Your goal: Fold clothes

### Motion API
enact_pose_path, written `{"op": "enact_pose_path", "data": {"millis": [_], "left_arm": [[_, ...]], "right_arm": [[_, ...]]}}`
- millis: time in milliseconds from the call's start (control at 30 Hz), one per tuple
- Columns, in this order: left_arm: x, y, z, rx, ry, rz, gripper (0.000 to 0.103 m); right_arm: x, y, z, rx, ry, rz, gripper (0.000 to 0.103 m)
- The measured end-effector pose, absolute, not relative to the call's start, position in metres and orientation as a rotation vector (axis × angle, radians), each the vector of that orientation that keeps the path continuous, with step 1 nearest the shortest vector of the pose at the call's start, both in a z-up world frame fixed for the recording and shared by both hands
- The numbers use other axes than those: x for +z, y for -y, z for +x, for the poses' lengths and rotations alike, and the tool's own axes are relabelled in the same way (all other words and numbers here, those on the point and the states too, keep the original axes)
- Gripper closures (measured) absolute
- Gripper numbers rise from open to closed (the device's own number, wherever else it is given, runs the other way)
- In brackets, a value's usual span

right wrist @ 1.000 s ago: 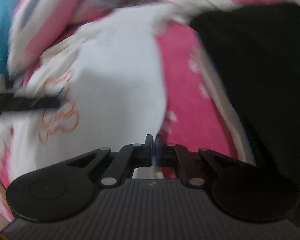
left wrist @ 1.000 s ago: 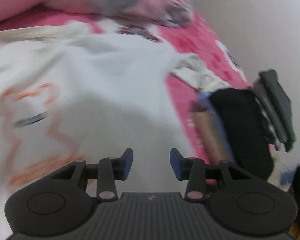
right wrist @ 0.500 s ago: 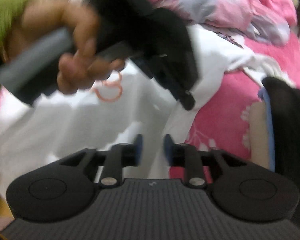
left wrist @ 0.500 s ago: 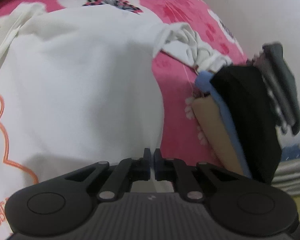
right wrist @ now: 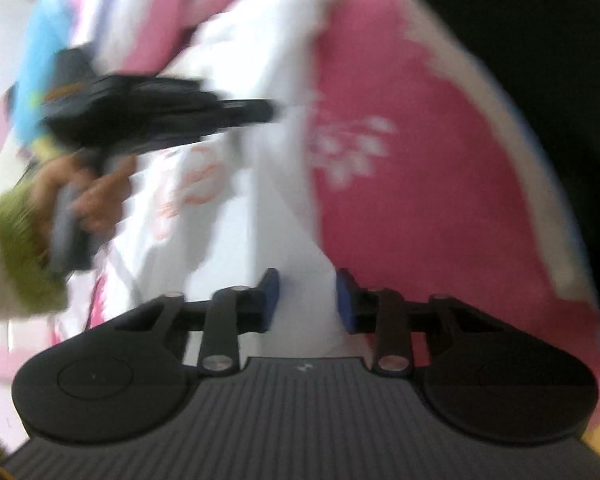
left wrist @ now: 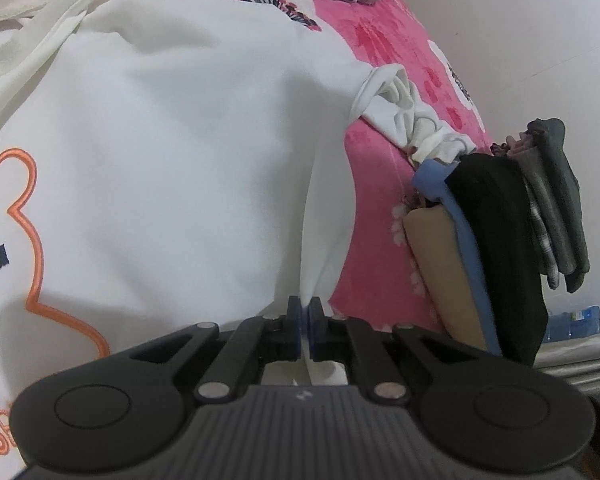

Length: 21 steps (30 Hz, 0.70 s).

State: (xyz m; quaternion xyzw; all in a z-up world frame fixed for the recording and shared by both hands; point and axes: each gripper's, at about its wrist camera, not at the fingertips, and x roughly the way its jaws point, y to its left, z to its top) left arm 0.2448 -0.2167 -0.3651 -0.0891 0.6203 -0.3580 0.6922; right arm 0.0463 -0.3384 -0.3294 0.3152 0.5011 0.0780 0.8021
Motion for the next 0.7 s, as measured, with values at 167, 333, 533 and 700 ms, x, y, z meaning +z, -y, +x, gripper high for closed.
{"op": "enact_pose_path", "data": {"millis": [167,333,533,700], "left_arm": [[-0.372,0.219,0.246,-0.790,-1.404,-0.198,0.098],[-0.371,0.220,0.246,-0.771,-1.428,-0.194,0.090],[-0.353,0.213,0.226,-0.779,-1.484,-0.174,0.048],[-0.351,0.216,0.194,-0.836,-1.536,-0.097,0.048]], "right_arm": [[-0.301,0.295,0.047,0.318,-1.048,0.491,0.074],[-0.302,0.289,0.042,0.280,-1.084,0.530,0.074],[-0.300,0.288,0.026,0.206,-1.097,0.552,0.072],[-0.298,0.282,0.012,0.185,-1.091,0.575,0.068]]}}
